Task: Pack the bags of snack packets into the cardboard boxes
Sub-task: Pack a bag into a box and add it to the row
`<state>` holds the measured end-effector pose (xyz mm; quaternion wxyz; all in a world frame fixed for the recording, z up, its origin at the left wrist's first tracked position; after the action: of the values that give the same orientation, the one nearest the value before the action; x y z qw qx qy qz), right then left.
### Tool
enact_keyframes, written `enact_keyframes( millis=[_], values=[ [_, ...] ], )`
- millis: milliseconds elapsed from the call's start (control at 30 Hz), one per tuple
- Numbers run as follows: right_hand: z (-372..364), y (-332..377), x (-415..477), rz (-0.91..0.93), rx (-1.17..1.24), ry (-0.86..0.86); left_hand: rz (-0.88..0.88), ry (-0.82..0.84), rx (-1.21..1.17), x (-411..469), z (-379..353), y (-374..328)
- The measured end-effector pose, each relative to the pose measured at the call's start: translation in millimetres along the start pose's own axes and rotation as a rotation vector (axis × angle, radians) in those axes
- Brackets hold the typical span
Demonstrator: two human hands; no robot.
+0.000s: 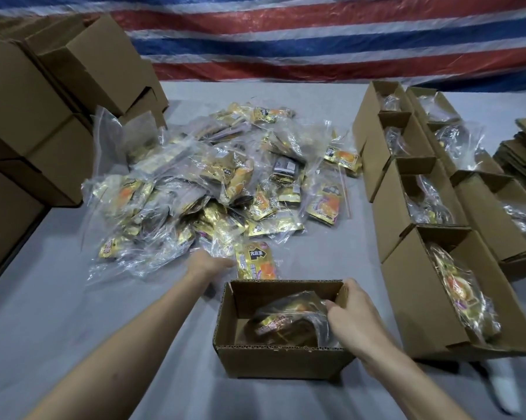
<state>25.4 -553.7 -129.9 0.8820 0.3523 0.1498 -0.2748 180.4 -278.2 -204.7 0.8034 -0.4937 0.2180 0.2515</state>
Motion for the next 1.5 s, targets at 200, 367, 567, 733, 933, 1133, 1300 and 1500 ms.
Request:
enact_keyframes(
  millis=[200,367,567,733,933,1133,1300,1500],
  values=[
    [-0.9,0.0,-0.4,-0.008,0.013,0.019,-0.007,0.206,-0.117,-18.2,-12.1,-24.9],
    [-1.5,-1.6,-2.6,-0.01,0.061,0.032,-0.118,0.385,-0.308,-57.5,3.2,-75.2],
    [-0.5,-0.1,-4.2,-0.044,0.14,0.064,-0.44,0.31,-0.346,-129.1,54.6,-143.4],
    [-1.7,4.4,-7.1,-0.041,0.134,0.12,-0.584,0.378,-0.46,-203.2,78.9,-177.3],
    [-0.5,5.1,-10.8,-0.007,0.207,0.241,-0.656,0.578,-0.233,-246.2,47.9,-168.5],
    [-6.5,0.6,-26.7,-0.133,0.41,0.452,-0.791,0.523,0.655,-216.8,-19.5,-105.6],
    [-16.4,-2.5,-29.5,-0.155,0.337,0.547,-0.609,0.42,1.04,-184.0,-47.3,-46.6],
    [-17.2,-4.8,-25.2,-0.241,0.344,0.509,-0.437,0.444,1.112,-174.1,-67.0,-38.8]
  ],
)
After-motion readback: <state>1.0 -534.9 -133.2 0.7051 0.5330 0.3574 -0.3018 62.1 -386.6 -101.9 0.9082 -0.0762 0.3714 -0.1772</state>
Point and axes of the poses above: each hand's wrist, its own x-axis towards the middle knuckle, its own z-axis out of the back of the hand, y = z × x, the point moved 8 cm from there along x, towards the middle knuckle, and after that the axes turned 12 degrees about -x, right-handed, at the moved point
